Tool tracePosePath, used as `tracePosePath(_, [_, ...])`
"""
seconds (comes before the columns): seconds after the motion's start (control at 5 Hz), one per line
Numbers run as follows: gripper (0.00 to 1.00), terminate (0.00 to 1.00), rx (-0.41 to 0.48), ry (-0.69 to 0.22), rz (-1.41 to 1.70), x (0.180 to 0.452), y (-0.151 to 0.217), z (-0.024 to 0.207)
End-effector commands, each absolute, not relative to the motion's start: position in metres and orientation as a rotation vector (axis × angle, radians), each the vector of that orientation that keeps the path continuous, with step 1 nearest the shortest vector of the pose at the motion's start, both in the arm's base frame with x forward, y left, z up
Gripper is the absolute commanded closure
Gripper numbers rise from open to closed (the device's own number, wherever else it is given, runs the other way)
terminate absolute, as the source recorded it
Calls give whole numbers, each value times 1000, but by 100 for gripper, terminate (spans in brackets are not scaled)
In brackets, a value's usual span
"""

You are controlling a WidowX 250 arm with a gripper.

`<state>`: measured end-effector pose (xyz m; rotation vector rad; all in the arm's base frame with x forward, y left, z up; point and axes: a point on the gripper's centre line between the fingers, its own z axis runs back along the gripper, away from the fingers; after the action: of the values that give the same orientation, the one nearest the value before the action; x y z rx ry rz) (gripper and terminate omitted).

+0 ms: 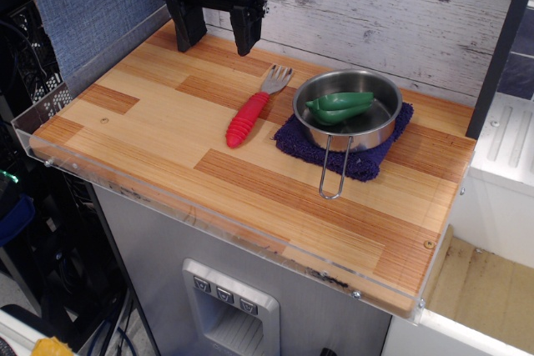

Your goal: Take the pepper out of the pot and put it to the left.

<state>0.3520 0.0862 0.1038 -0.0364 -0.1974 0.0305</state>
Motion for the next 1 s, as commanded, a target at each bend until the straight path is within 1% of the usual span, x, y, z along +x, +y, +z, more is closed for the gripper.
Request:
tracePosePath(0.0, [0,0,-36,-197,31,352,86,104])
tracePosePath(0.4, [0,0,-36,-197,31,352,86,104])
tracePosePath(0.6, [0,0,-69,-194,5,360,85,93])
tracePosePath(0.8, [0,0,-86,-193,-39,369,52,86])
